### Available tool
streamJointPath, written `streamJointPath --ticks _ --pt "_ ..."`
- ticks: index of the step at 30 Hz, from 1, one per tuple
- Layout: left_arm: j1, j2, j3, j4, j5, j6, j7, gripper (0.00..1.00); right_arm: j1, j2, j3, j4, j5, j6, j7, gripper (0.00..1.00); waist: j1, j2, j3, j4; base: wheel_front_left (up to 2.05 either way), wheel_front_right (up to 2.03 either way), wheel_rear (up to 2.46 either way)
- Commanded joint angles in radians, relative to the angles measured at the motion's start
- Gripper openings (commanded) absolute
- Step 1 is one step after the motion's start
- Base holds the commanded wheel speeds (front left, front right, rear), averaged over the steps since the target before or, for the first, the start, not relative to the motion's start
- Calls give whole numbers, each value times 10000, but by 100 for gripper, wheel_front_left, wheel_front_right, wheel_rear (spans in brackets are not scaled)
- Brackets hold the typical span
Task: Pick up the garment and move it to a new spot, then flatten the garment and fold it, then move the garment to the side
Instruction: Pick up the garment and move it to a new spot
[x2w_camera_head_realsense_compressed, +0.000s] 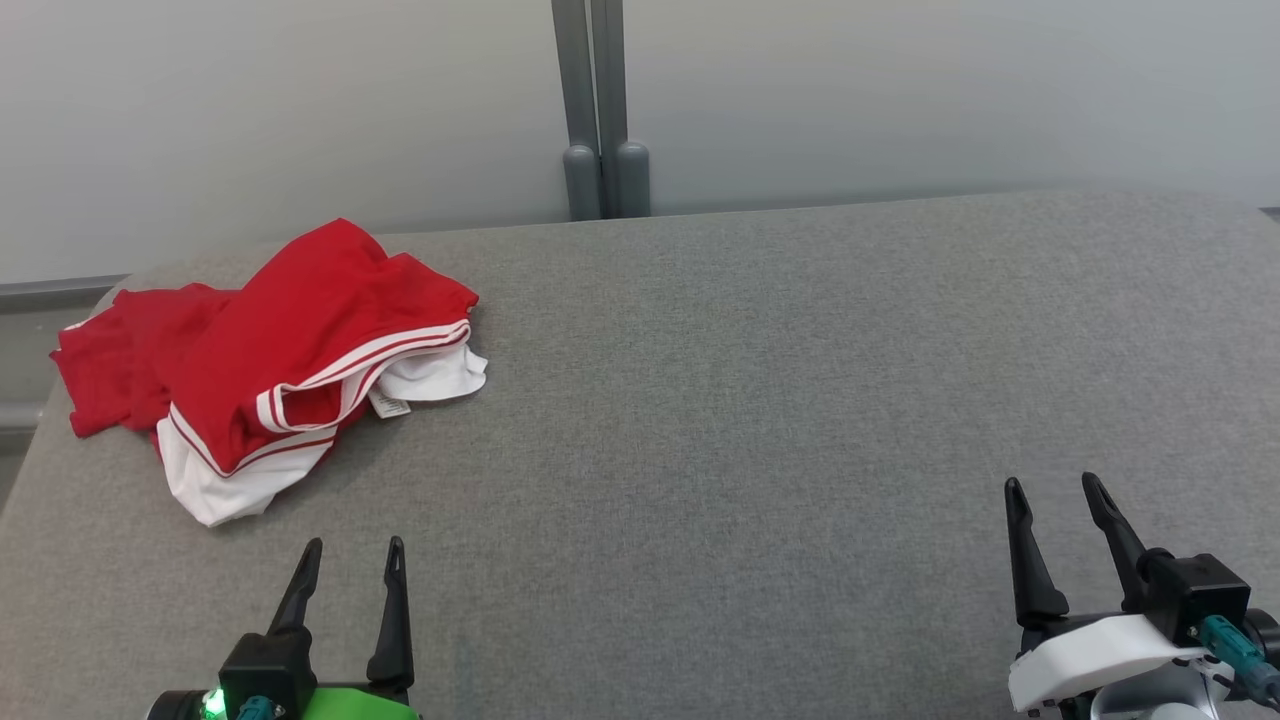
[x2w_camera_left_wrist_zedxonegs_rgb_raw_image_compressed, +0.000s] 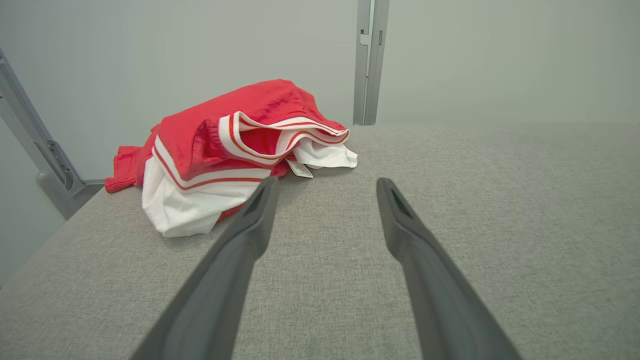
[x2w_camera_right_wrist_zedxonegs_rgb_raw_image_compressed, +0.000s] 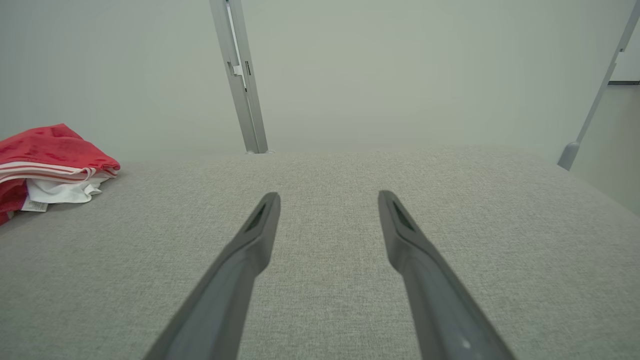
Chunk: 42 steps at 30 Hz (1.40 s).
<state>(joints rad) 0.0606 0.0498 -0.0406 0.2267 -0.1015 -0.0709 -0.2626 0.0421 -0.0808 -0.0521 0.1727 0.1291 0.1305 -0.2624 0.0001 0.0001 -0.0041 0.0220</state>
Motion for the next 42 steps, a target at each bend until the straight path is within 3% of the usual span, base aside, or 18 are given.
streamJointPath --ticks 1,6,14,19,27,32,37,42 --pt "-107 16 -46 13 45 -67 -35 100 147 -10 -34 -17 66 4 -38 100 -1 -1 -6 163 0 0 0" --pt "-175 23 -137 20 91 -30 -35 100 267 37 5 -46 112 4 -37 100 -1 -1 -50 981 0 0 0" --pt "192 27 25 -11 53 17 -35 100 135 127 353 -19 246 4 -37 100 -1 -1 -218 2971 0 0 0" --pt "456 20 271 -150 116 -93 -24 100 -31 168 552 23 296 2 -37 100 -1 -1 -279 3483 0 0 0" --pt "-140 19 251 -364 14 -337 -24 100 -64 146 717 29 315 2 -37 100 -1 -1 -21 3298 0 0 0" --pt "-1677 377 -417 628 -202 -538 86 100 -429 -167 753 -130 292 2 -37 100 -1 -1 946 2957 0 0 0" --pt "-3995 918 -1359 1847 -578 -603 1233 100 -1098 -553 885 -250 316 2 -37 100 -1 -1 2144 2521 0 0 0" --pt "-5927 1471 -2349 3065 -1694 -601 2714 100 -1726 -754 1110 -314 380 2 -35 100 -1 -1 3124 2044 0 0 0"
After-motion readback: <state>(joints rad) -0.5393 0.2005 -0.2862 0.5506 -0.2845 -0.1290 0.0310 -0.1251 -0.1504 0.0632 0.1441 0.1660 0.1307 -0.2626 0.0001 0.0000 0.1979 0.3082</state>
